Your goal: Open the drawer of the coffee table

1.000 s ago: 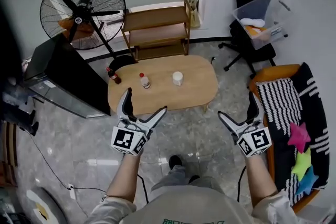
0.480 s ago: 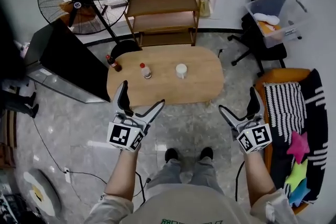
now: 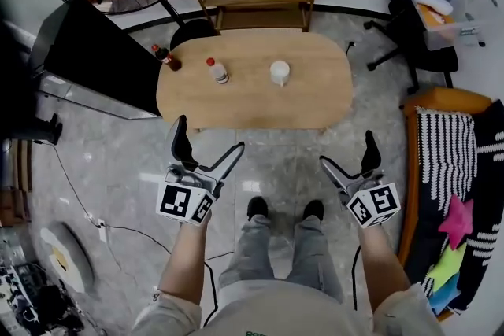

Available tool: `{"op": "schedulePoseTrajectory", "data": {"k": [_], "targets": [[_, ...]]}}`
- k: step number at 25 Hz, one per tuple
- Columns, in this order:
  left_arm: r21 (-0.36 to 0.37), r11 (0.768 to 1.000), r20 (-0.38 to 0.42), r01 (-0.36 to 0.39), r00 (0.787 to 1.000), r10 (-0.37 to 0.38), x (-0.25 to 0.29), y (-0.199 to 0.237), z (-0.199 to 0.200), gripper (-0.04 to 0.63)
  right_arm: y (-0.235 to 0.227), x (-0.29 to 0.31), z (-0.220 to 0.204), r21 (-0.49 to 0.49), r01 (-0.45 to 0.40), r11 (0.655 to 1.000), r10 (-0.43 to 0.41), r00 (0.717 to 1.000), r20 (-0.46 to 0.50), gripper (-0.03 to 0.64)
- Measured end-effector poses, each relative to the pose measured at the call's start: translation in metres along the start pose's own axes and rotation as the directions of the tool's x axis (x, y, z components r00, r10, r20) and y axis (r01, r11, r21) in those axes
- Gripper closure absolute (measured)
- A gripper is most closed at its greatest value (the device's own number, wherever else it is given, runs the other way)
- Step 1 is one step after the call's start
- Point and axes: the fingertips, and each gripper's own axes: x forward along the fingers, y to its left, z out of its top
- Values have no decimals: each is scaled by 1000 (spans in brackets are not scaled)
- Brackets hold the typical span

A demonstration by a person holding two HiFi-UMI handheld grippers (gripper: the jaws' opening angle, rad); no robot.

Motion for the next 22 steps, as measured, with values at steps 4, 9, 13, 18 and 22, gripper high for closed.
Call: {"op": "schedulePoseTrajectory", "data": {"k": [4,9,13,18,22], "targets": [[-18,1000,-38,-7,999,7,6,4,-51,31,-13,14,-72,78,13,997,-9,998,-58,28],[-25,1000,-67,2,998,-4,11,5,-113,31,-26,33,-155,141,36,989,-22,995,-97,28],[-24,1000,-70,9,998,-11,17,7,-157,31,-35,50,-212,165,39,985,-20,993,-115,28],[-21,1000,-57,16,998,-17,27,9,-211,31,-51,73,-275,178,37,983,-18,994,-110,28],[-11,1000,-50,27,998,-28,34,6,-255,31,-66,91,-322,184,34,982,-13,994,-111,28]]}}
